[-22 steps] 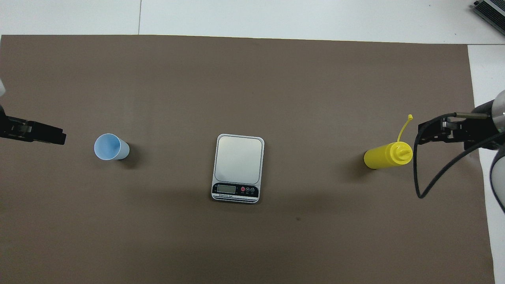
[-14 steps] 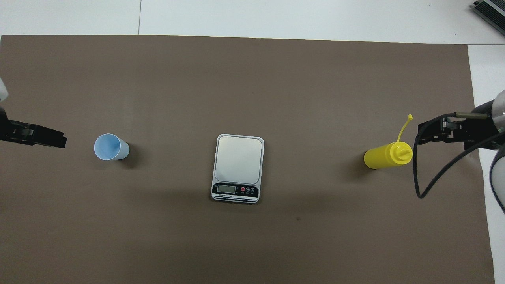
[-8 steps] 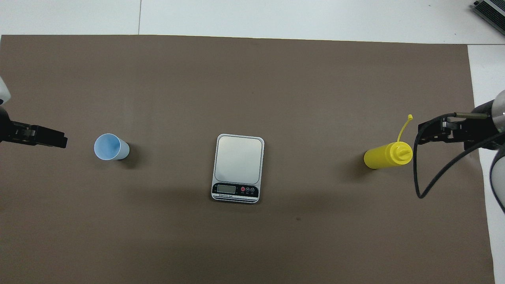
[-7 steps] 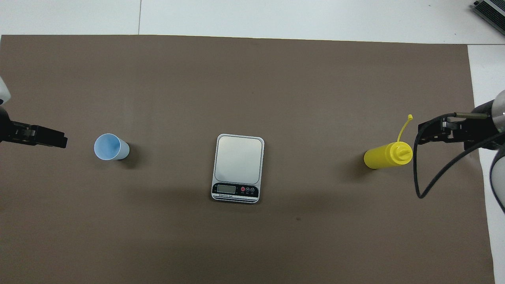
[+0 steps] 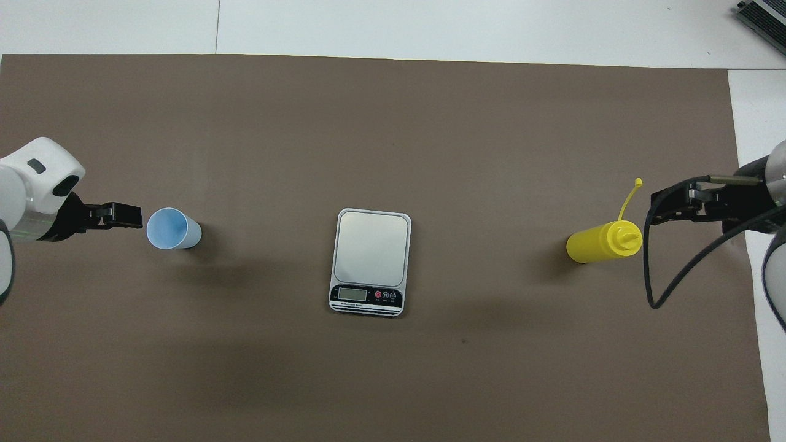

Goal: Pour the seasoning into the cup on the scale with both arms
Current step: 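Reach the left gripper to the light-blue cup and grasp it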

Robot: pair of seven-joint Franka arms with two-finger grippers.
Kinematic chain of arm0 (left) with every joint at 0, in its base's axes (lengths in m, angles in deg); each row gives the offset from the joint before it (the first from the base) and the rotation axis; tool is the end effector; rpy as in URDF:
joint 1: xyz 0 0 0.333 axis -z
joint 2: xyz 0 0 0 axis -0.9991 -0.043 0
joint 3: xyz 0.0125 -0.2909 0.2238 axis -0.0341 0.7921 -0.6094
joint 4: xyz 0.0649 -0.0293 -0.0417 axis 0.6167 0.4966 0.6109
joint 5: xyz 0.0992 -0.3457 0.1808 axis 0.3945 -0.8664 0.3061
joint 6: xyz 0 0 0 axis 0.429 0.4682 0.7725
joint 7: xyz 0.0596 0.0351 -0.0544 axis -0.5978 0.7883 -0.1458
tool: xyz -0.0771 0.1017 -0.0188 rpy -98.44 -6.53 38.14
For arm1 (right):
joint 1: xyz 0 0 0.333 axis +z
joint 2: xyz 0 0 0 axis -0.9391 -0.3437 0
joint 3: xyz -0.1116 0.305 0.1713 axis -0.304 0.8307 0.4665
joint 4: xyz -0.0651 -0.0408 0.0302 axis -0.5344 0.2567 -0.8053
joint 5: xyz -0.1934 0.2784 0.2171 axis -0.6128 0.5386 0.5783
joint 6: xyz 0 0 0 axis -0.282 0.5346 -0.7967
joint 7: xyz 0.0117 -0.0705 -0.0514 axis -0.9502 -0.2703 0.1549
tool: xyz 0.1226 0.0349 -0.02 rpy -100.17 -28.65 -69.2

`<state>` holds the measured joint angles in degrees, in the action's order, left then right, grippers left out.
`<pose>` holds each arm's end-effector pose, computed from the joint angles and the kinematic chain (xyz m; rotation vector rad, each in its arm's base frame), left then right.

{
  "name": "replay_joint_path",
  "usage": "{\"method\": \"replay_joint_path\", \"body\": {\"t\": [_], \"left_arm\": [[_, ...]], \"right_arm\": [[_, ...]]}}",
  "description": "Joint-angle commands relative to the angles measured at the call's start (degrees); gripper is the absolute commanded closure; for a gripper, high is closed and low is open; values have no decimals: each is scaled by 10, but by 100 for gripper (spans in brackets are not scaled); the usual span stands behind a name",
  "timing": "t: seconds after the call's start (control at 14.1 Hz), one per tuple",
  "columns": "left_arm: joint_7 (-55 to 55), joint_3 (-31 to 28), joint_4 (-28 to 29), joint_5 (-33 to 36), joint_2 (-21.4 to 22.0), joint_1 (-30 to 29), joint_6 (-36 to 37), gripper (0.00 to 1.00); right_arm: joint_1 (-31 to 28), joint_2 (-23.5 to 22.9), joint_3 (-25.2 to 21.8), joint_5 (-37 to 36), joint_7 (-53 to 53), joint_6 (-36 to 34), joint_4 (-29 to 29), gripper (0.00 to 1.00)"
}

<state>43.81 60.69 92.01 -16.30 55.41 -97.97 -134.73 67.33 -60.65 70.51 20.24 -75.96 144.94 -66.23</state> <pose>0.5464 -0.0023 0.4757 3.1182 0.0687 0.0678 0.5467 0.0202 0.6502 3.0988 -0.2261 -0.0867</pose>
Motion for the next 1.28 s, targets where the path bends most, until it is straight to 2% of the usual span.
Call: {"method": "replay_joint_path", "body": {"t": [0.0, 0.43, 0.71, 0.85, 1.06, 1.21], "left_arm": [[-33, 2, 53, -8, -8, 1, -74, 0], [-75, 3, 118, -8, -19, 3, -162, 0], [-79, 3, 121, -8, -40, 5, -184, 0], [-80, 3, 125, -8, -40, 6, -184, 49], [-72, 3, 131, -8, -49, 6, -191, 100], [-73, 3, 121, -8, -51, 5, -166, 100]], "right_arm": [[-6, 10, 2, 6, 13, -4, -8, 0], [-6, 10, 2, 6, 13, -3, -8, 0], [-6, 10, 2, 5, 13, -3, -8, 0], [-6, 10, 2, 6, 13, -3, -8, 0], [-6, 9, 2, 6, 13, -4, -8, 0], [-6, 10, 2, 6, 13, -3, -8, 0]]}}
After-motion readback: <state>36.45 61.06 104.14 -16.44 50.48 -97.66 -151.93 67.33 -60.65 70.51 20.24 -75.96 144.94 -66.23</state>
